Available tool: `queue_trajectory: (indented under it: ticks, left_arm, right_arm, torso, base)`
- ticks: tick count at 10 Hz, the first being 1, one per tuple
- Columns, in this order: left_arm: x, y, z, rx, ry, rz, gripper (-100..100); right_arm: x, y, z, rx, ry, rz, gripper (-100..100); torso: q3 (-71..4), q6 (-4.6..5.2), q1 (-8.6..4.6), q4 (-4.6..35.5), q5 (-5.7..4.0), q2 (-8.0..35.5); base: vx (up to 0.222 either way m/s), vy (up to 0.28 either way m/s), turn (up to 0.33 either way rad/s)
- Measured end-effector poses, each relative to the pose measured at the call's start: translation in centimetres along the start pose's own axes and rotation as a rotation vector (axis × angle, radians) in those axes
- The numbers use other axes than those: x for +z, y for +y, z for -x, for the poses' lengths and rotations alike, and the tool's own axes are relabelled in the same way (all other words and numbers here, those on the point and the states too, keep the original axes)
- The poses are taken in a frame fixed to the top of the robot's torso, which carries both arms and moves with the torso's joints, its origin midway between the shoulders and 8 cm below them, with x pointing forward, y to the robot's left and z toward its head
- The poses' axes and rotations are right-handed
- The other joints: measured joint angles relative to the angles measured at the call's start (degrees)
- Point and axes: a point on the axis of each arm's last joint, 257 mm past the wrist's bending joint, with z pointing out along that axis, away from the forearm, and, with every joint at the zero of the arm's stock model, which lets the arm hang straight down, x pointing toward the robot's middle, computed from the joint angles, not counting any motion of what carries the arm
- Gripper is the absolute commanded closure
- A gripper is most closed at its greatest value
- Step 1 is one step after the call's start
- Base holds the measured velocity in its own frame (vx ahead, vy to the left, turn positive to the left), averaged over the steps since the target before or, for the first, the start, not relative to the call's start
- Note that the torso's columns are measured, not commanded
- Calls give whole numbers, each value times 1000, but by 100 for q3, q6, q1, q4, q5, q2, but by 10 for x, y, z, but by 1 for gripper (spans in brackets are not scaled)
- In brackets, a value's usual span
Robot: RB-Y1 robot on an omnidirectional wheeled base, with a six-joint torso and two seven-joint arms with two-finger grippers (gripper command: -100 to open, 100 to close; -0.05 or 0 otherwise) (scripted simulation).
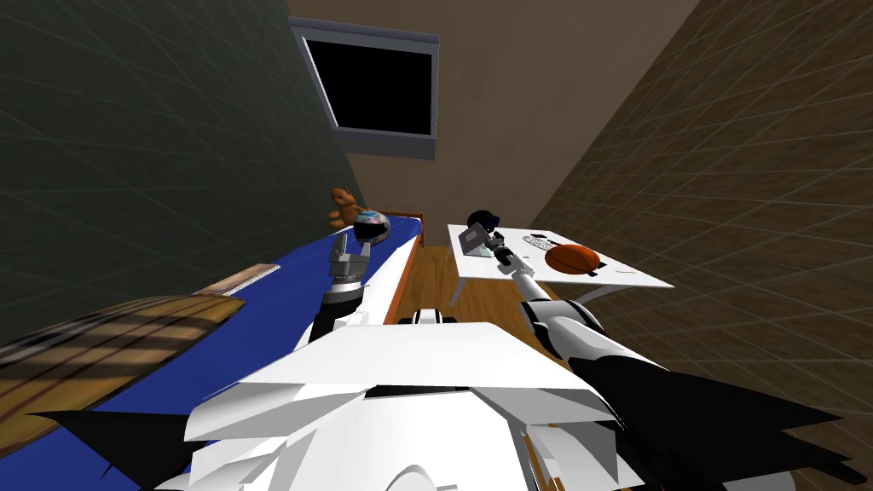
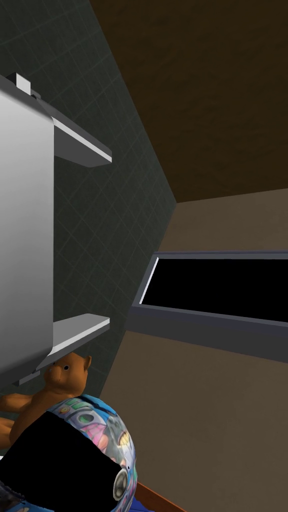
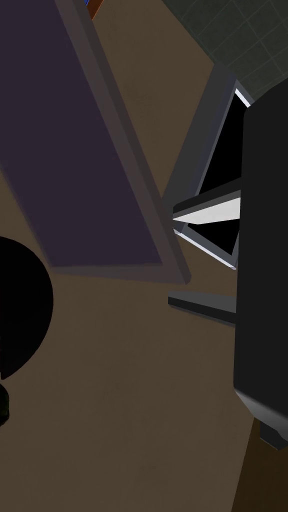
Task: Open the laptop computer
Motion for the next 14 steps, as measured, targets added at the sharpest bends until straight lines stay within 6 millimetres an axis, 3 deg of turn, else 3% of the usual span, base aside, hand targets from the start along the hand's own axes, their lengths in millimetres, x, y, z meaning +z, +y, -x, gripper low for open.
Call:
queue_trajectory:
  ticks: [3, 5, 7, 10, 14]
  left_arm:
    - [0, 0, 0, 0, 0, 0, 0]
    - [0, 0, 0, 0, 0, 0, 0]
    - [0, 0, 0, 0, 0, 0, 0]
    - [0, 0, 0, 0, 0, 0, 0]
    - [0, 0, 0, 0, 0, 0, 0]
  right_arm:
    - [-6, -26, -12, 51, 10, 8, 100]
    - [-10, -28, -16, 79, 14, 12, 100]
    - [-17, -6, -36, 102, 49, 10, 100]
    - [-32, 15, -41, 120, 51, 22, 100]
    - [-28, 37, -46, 126, 50, 42, 100]
  torso:
    - [12, 3, 9, 17, 10, 18]
    - [12, -15, 5, 34, 20, 17]
    - [-34, -59, -14, -30, -24, -57]
    - [-44, -64, 5, -52, -30, -73]
    - [-54, -100, 53, -47, -13, -88]
  base:
    - [-4, 67, -8]
    - [19, -67, 67]
    - [34, -139, 62]
    - [16, -145, 98]
    - [2, -27, 42]
